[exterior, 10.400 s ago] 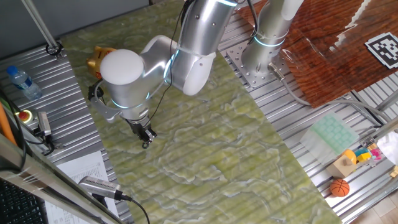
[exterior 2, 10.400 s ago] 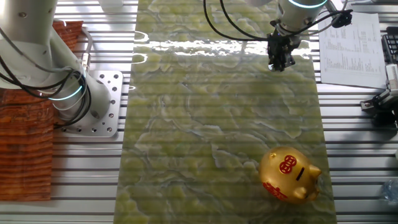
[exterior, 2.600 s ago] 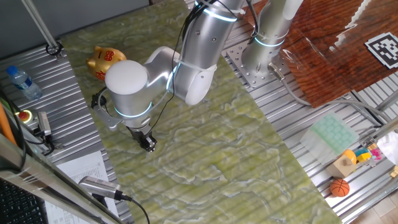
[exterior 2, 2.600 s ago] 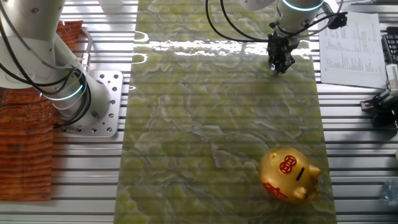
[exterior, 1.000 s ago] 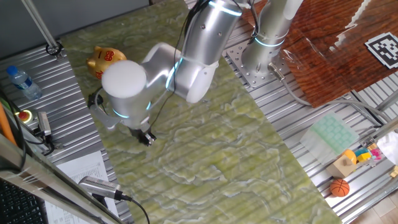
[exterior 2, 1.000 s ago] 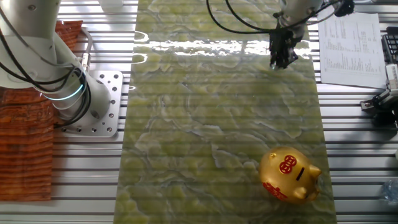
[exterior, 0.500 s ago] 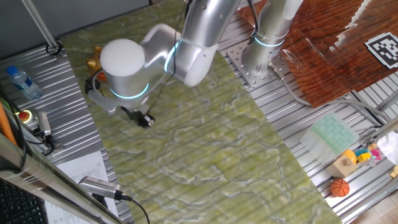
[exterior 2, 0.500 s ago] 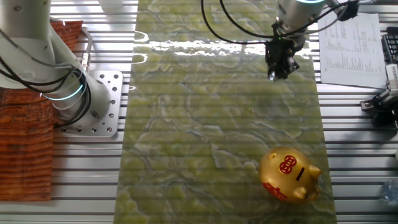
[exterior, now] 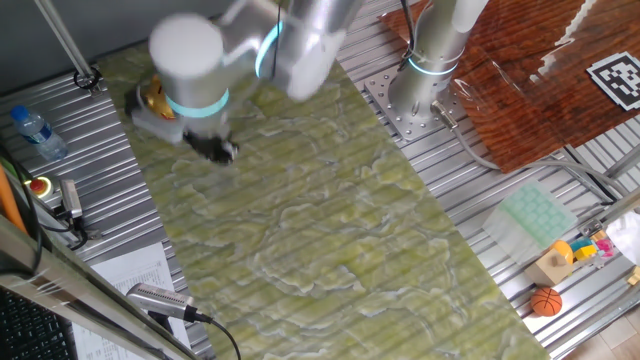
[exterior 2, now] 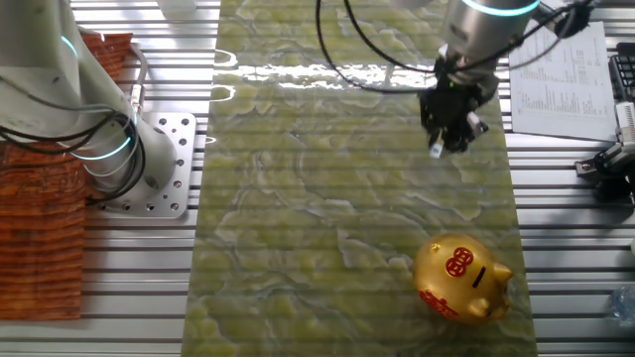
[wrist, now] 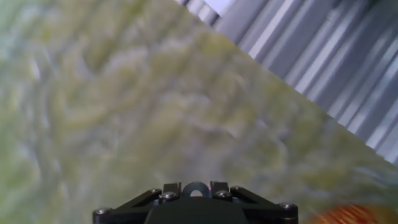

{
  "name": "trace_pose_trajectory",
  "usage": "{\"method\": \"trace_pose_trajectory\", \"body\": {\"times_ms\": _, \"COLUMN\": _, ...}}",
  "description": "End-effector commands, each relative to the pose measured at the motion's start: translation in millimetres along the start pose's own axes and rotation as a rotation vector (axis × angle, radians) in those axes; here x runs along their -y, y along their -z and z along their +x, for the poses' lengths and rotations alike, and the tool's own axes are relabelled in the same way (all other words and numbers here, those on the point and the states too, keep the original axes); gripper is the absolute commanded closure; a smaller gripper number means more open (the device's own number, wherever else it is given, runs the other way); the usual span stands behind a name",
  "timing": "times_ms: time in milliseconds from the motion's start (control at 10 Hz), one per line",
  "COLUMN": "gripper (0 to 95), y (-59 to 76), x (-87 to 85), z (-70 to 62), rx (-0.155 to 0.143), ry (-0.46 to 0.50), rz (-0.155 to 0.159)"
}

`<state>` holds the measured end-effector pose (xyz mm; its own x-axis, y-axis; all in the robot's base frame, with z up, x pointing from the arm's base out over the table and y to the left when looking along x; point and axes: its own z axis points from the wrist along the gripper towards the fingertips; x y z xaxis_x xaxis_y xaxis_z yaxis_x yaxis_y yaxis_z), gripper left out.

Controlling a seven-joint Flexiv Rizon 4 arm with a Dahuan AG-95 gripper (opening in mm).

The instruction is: Drop coins into a piggy bank

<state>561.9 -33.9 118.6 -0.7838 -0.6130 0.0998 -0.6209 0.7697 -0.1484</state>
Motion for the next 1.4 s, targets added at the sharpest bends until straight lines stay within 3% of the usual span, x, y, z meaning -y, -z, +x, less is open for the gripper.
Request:
{"method": "trace_pose_trajectory", "body": {"times_ms": 100, "gripper": 95.0, "y": 7.6, "x": 13.4, "z": 20.6, "rx": -0.015, "ry": 0.039, "rz": 0.014}}
{"method": "trace_pose_trajectory", "body": {"times_ms": 400, "gripper": 95.0, "y": 8.7, "x": 28.2, "z": 41.8, "rx": -0.029, "ry": 0.128, "rz": 0.050}}
{"method": "trace_pose_trajectory", "body": {"times_ms": 600, "gripper": 95.0, "y": 4.2, "x": 41.0, "z": 50.4, "rx": -0.058, "ry": 0.224, "rz": 0.114}}
{"method": "trace_pose_trajectory", "body": {"times_ms": 700, "gripper": 95.0, "y": 5.4, "x": 47.9, "z": 54.1, "rx": -0.062, "ry": 0.254, "rz": 0.126}}
{"method": "trace_pose_trajectory", "body": {"times_ms": 1000, "gripper": 95.0, "y": 6.2, "x": 69.7, "z": 59.3, "rx": -0.085, "ry": 0.362, "rz": 0.179}}
{"method": "trace_pose_trajectory", "body": {"times_ms": 1200, "gripper": 95.0, "y": 4.1, "x": 76.6, "z": 67.8, "rx": -0.095, "ry": 0.384, "rz": 0.202}}
{"method": "trace_pose_trajectory", "body": {"times_ms": 1300, "gripper": 95.0, "y": 1.8, "x": 77.0, "z": 69.6, "rx": -0.108, "ry": 0.401, "rz": 0.232}}
{"method": "trace_pose_trajectory", "body": {"times_ms": 1400, "gripper": 95.0, "y": 1.4, "x": 77.7, "z": 68.0, "rx": -0.114, "ry": 0.424, "rz": 0.240}}
